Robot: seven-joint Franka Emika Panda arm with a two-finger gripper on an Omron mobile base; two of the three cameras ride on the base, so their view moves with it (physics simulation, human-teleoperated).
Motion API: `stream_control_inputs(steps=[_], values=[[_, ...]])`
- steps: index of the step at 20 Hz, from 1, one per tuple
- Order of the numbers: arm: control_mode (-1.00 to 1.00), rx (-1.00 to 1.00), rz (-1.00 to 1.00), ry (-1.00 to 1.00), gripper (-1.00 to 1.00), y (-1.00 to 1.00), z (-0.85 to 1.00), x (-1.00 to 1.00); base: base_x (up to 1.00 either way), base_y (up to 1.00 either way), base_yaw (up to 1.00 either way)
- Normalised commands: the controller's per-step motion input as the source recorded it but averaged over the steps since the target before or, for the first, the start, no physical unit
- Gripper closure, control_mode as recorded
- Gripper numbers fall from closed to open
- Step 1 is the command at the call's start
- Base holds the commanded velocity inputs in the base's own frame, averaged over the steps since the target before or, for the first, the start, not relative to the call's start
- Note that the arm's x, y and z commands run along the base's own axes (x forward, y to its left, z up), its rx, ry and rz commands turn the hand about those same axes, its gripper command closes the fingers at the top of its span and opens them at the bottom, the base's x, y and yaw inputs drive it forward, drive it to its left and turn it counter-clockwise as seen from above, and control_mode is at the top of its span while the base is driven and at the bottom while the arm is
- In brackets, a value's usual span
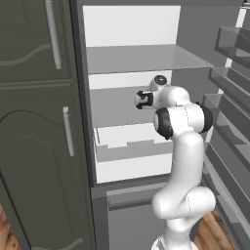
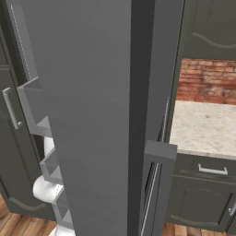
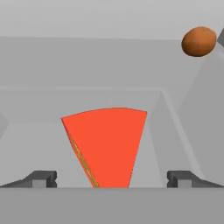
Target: Pick the cheese from the fridge and the cheese grater from the cabinet and place them next to the salad bowl.
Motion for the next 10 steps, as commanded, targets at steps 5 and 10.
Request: stream_control_inputs(steps=[5,10], values=[[-1.00,0.01,0.00,0.00,-1.00,0.00,-0.08,0.00,0.00,0.00,0.00],[-1.00,0.01,0.00,0.00,-1.00,0.00,-0.11,0.00,0.00,0.00,0.00]])
